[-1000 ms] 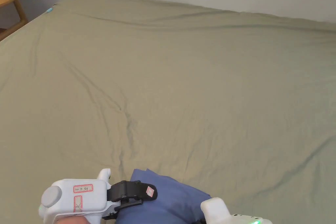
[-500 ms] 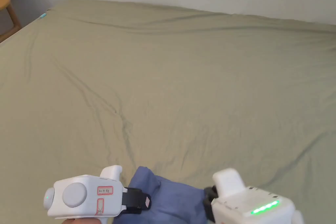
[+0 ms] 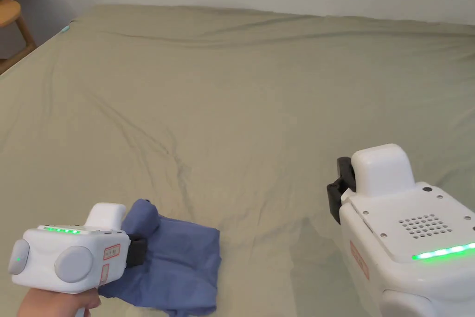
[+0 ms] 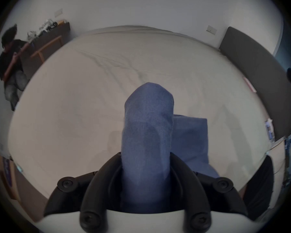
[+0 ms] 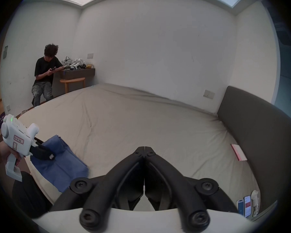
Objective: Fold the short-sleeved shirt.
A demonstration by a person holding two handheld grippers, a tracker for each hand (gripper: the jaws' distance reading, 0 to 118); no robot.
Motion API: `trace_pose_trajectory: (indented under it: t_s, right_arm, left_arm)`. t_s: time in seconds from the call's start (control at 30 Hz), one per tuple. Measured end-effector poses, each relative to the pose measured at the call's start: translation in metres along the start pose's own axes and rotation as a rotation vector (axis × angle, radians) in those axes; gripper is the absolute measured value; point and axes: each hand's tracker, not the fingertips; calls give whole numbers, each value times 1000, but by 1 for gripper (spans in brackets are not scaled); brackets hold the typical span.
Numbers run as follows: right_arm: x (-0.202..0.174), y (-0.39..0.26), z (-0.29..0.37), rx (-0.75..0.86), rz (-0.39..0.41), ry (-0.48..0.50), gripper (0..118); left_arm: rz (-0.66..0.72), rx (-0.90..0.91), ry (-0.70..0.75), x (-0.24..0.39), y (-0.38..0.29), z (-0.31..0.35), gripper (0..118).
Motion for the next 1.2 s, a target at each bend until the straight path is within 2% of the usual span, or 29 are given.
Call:
trace_pose_trajectory:
  t_s: [0.1,0.2,0.33,0.43,0.53,0.63,0.73,0.8,0.87,1.0,1.03,1.07,1.1,1.13,1.17,1.2]
  right_arm:
    - [-11,3,4,29,8,-4,1]
    - [-24,5,6,53,4,5,1]
    - [-42,3,-1,50,22,-18,1]
    - [-49,2,-10,19,17,0,1]
    - [-57,0,-17,-3,37,-10,1]
    - [-62,1,-25,-38,33,-13,1]
    - [-67,0,-35,-68,33,-24,1]
    - [-70,-1,-42,-88,37,-29,1]
    - [-67,-5,-50,-101,36,-33,1]
    - [-66,-10,-60,-140,36,-33,1]
    - [-66,-10,-60,-144,37,-32,1]
    - [-66,-10,-60,-144,36,-34,1]
    - [-64,-12,-59,-142,32,-35,1]
    - [-61,-12,-59,-141,23,-32,1]
    - [-59,-10,-60,-148,14,-24,1]
    - [-56,-8,-61,-156,7,-16,1]
  left_arm:
    - [-15,0,107,-29,-7,-3,27]
    - [97,12,118,-63,-14,-3,27]
    - [0,-2,250,-101,-18,-12,27]
    - [1,-27,270,-134,-17,-15,27]
    - [-66,-45,398,-170,-11,-15,27]
    - [-18,-68,462,-220,-1,-15,27]
    - [-58,-86,598,-264,8,-18,27]
    - [-32,-102,600,-296,14,-19,27]
    - [60,-73,589,-319,14,-20,27]
    - [19,-96,638,-343,17,-27,27]
    - [45,-94,636,-346,18,-28,27]
    - [77,-75,573,-347,19,-25,39]
    - [82,-53,602,-344,20,-20,66]
    - [82,0,635,-339,23,-13,99]
    - [86,52,628,-336,26,-7,117]
    - [60,189,593,-326,34,6,113]
